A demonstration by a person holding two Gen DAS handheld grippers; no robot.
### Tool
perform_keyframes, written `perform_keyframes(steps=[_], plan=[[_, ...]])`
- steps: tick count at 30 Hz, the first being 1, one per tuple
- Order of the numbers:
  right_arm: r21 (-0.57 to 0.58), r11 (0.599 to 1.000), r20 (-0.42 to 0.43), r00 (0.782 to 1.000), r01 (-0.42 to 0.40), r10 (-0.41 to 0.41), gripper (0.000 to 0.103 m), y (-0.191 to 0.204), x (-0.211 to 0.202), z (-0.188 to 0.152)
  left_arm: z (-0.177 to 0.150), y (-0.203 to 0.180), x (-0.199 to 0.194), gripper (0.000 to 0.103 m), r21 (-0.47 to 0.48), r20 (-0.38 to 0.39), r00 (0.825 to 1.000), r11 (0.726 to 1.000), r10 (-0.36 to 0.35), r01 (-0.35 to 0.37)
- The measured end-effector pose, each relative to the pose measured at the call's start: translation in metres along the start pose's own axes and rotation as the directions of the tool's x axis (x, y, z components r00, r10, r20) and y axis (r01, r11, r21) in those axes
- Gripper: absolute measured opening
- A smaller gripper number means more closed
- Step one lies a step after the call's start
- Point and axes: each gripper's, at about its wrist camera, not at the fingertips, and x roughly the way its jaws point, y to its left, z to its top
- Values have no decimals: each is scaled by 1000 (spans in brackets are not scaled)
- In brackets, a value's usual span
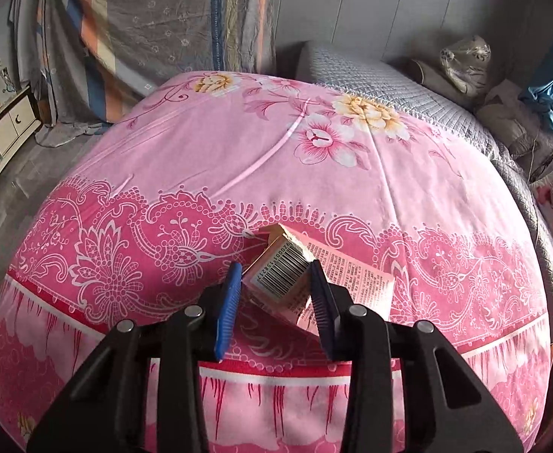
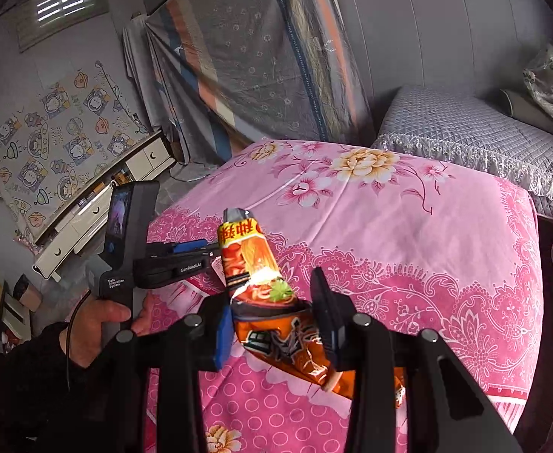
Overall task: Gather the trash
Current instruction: 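Grasp the orange snack wrapper with the right gripper while the left grasps the pink carton, then carry the pink carton and snack wrapper over the yellow bin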
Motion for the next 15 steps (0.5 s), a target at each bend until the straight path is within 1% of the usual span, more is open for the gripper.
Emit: perform_keyframes(steps=[2, 4, 8, 11, 15], plan=[[-2, 1000, 17, 1000, 3, -3, 35, 3, -13, -5, -3, -2, -24, 34, 10, 50, 999, 1000, -14, 14], [10, 1000, 15, 1000, -18, 18, 35, 5, -23, -11, -7, -2, -47, 34, 13, 94, 995, 999, -31, 30], [50, 998, 22, 999, -47, 46, 35, 8, -43, -27, -19, -8, -95, 34, 46, 192, 981, 999, -10, 1], [70, 995, 31, 998, -65, 63, 35, 10, -57, -40, -29, -18, -127, 34, 80, 243, 970, 997, -15, -5], [126, 985, 34, 993, -115, 112, 35, 9, -72, -59, -41, -33, -157, 34, 118, 280, 959, 993, -52, 19]])
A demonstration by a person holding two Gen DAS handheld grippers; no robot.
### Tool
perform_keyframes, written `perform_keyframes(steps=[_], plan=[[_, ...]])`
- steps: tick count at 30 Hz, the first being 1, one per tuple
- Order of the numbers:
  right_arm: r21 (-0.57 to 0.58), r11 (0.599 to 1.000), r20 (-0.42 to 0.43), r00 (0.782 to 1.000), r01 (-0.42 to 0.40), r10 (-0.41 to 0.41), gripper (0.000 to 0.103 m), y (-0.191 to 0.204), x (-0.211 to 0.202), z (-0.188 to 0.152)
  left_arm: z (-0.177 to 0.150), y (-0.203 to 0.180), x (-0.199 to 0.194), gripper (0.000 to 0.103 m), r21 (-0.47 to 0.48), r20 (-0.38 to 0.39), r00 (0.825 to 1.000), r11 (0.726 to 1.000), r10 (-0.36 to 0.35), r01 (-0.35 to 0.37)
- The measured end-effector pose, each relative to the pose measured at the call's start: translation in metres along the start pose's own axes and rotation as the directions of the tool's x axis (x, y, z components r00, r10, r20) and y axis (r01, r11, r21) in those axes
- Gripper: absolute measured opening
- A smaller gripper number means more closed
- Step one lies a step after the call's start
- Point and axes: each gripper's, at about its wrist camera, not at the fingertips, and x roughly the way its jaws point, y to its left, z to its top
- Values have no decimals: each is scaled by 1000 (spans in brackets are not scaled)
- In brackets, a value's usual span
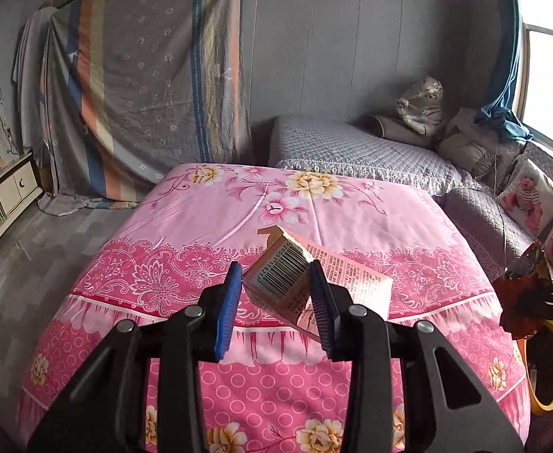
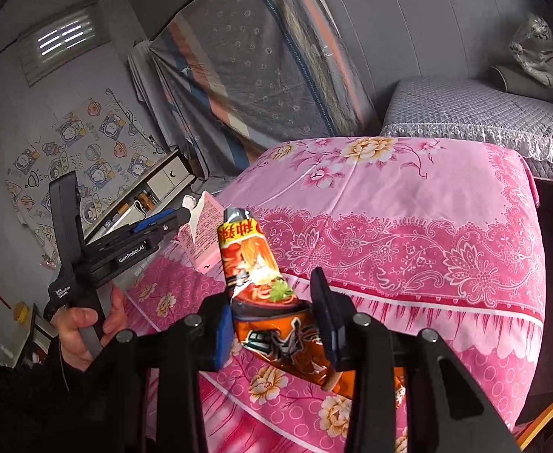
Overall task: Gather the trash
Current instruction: 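Carry the pink carton and snack wrapper over the yellow bin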
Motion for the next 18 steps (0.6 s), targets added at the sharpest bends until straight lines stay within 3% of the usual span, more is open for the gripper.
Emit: perform_keyframes(steps=[3, 8, 14, 18], plan=[[19, 1000, 11, 1000, -14, 14, 35, 3, -13, -14, -2, -19, -24, 34, 40, 40, 999, 999, -16, 14], [47, 999, 64, 998, -12, 9, 35, 2, -44, -34, -2, -48, -58, 34, 82, 89, 991, 992, -102, 95], [112, 993, 145, 988, 39, -55, 35, -14, -92, -51, -1, -92, -88, 34, 168, 149, 970, 972, -192, 166], [167, 981, 215, 967, 102, -137, 35, -33, -129, -65, -2, -125, -98, 34, 226, 158, 953, 949, -259, 220]])
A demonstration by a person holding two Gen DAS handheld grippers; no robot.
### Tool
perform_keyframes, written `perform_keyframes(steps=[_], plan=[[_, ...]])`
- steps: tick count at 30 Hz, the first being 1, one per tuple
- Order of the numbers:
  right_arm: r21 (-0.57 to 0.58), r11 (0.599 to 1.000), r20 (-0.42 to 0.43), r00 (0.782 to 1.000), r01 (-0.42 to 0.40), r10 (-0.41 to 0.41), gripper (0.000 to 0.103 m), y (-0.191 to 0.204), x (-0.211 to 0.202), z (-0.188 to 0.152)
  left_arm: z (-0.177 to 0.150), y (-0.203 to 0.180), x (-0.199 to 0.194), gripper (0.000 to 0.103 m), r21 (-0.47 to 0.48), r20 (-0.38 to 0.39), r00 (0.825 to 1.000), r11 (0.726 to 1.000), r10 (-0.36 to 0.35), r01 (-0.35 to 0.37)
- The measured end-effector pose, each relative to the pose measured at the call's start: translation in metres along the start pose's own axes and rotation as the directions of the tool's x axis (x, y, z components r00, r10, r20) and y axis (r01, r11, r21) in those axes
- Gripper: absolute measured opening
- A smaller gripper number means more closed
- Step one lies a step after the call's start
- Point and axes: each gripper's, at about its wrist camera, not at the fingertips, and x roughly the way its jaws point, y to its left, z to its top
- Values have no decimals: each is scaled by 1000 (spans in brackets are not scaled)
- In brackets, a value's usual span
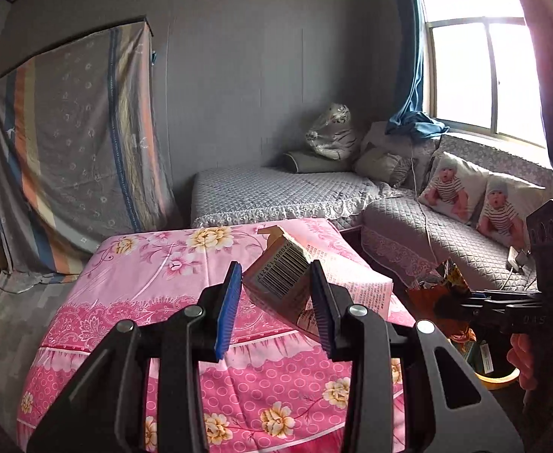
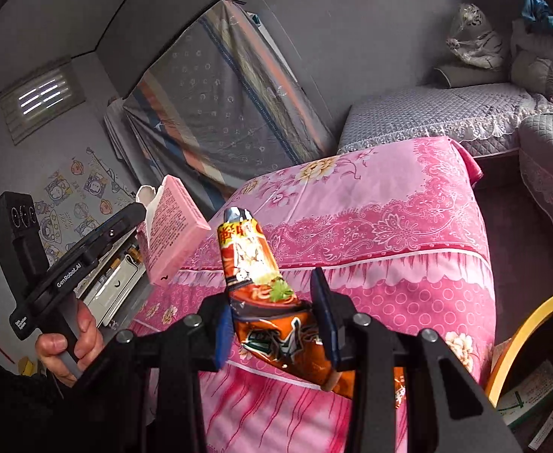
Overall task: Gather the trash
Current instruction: 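Carry the pink carton and snack wrapper over the yellow bin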
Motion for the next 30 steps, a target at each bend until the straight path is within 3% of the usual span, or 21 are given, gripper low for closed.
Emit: perform_keyframes(steps=[8, 13, 30], plan=[[90, 987, 126, 982, 133, -144, 35, -49, -70, -9, 11, -68, 7, 34, 82, 16, 992, 989, -124, 122], [135, 975, 177, 964, 176, -199, 35, -71, -102, -16, 17, -104, 7, 34, 113, 36, 983, 978, -182, 177], [279, 921, 257, 903, 272, -345, 35, -125, -172, -47, 10, -190, 13, 34, 220, 10, 943, 921, -332, 322]])
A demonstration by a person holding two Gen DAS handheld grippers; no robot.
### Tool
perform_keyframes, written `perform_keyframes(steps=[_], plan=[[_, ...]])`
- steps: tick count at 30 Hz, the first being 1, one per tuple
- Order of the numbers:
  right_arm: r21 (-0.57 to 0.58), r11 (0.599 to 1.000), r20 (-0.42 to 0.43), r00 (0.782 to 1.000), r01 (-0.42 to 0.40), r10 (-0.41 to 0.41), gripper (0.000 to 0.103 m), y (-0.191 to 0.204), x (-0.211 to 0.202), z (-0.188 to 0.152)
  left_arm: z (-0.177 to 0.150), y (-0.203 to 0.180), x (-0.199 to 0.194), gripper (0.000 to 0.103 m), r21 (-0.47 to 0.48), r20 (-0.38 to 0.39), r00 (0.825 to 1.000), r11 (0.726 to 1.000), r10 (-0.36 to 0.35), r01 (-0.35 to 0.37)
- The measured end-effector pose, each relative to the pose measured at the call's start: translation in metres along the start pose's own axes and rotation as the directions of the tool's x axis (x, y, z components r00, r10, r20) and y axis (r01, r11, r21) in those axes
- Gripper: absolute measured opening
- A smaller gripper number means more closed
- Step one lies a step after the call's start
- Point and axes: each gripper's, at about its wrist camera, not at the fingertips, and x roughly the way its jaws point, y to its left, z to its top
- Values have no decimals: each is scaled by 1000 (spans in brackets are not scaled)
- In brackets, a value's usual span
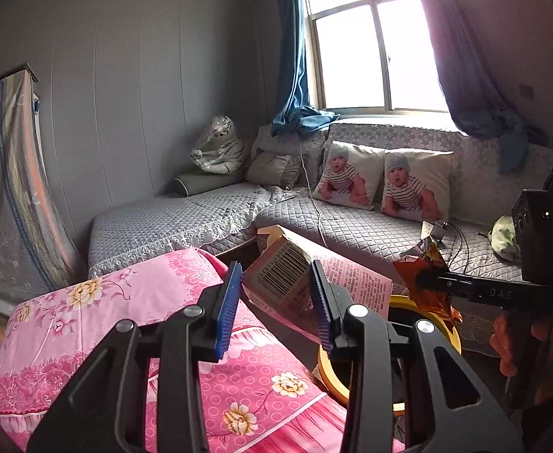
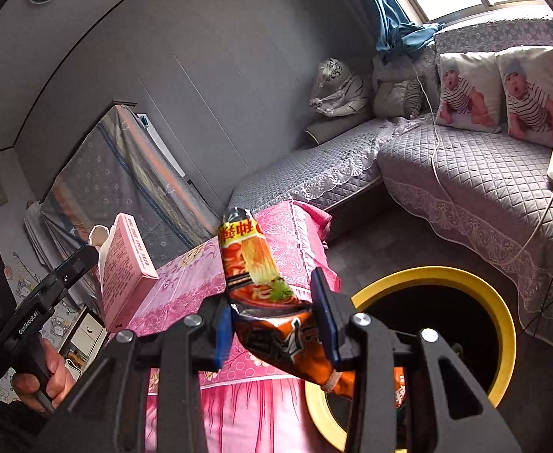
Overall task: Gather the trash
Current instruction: 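Carry the pink carton and snack wrapper over the yellow bin, then open both grippers over the bin to drop the carton and wrapper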
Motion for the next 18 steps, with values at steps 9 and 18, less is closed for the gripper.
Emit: perform_keyframes(steps=[9, 18], plan=[[98, 987, -14, 992, 129, -128, 35, -42, 6, -15, -8, -38, 51, 35, 43, -62, 994, 995, -92, 94], [243, 937, -121, 966, 250, -227, 35, -94, 36, -40, -52, -68, 150, 35, 9, -271, 945, 981, -184, 194]])
